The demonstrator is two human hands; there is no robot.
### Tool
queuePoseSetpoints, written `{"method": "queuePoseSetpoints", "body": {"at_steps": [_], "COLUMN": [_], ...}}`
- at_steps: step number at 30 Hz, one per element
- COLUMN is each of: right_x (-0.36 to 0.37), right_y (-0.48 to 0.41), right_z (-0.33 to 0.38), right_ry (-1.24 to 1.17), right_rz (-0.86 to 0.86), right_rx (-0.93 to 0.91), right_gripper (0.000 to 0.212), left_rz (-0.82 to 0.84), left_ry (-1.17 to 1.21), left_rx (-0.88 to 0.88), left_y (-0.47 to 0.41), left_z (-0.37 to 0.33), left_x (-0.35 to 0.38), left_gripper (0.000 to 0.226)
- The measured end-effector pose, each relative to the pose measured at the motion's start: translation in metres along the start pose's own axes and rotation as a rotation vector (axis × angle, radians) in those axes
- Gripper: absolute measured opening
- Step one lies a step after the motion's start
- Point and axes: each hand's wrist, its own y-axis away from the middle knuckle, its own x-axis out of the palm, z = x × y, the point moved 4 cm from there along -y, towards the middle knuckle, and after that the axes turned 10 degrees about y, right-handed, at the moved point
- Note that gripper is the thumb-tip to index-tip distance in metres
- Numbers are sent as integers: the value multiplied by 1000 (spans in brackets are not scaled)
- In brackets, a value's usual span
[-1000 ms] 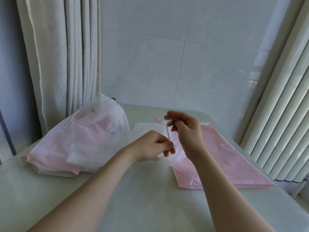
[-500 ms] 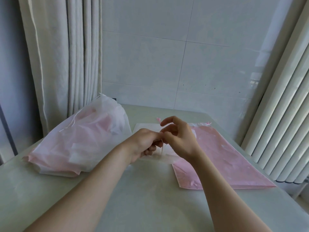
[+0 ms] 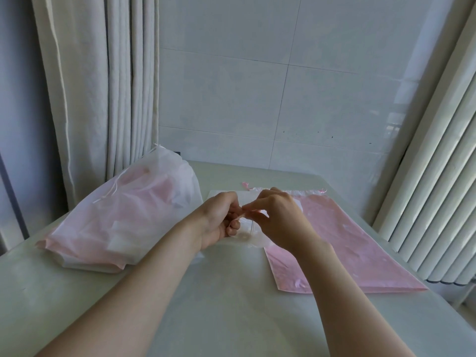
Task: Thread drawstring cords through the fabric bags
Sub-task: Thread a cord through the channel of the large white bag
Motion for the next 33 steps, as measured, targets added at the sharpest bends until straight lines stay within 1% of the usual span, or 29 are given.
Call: {"method": "queuePoseSetpoints", "body": {"at_steps": [3,4,5,7,9,11,13,14,17,20,21,22,24,25,28,29,31,33], "right_x": [5,6,7,6,5,5,7,8,11,10,11,10,11,11,11,11,10,9], "right_y": [0,0,0,-1,-2,-2,-2,-1,0,0,0,0,1,1,1,1,1,1], "right_z": [-1,-2,-4,-7,-10,-14,-15,-15,-16,-18,-19,-19,-20,-20,-22,-22,-25,-24], "right_ry": [183,193,163,36,-108,-230,-350,-421,-548,-599,-614,-622,-618,-618,-610,-596,-577,-567], "right_rz": [15,21,26,30,32,49,78,90,74,22,9,0,-11,-14,-28,-39,-57,-45], "right_rx": [-39,-11,37,154,253,331,388,415,480,520,531,536,531,525,529,533,540,531], "right_gripper": [15,16,17,18,19,19,20,20,24,22,20,19,18,17,16,16,15,15], "left_rz": [-59,-83,-109,-157,-203,-273,-295,-282,-173,-157,-161,-163,-154,-153,-143,-126,-60,-6], "left_ry": [-8,-36,-97,-333,-549,-718,-789,-805,-852,-865,-846,-810,-655,-552,-214,-85,179,443], "left_rx": [64,108,163,289,401,525,623,644,641,633,622,593,518,493,451,465,500,458], "left_y": [3,3,3,3,2,1,-1,-1,-2,-1,-1,1,4,6,11,14,18,19], "left_z": [-3,-5,-7,-11,-12,-13,-13,-13,-10,-9,-11,-13,-18,-22,-30,-34,-42,-46], "left_x": [-1,-3,-6,-11,-15,-17,-16,-14,-8,-5,-5,-4,-3,-2,-4,-4,-3,-5], "left_gripper": [4,10,19,31,31,37,39,38,30,14,10,17,41,44,42,39,47,47]}}
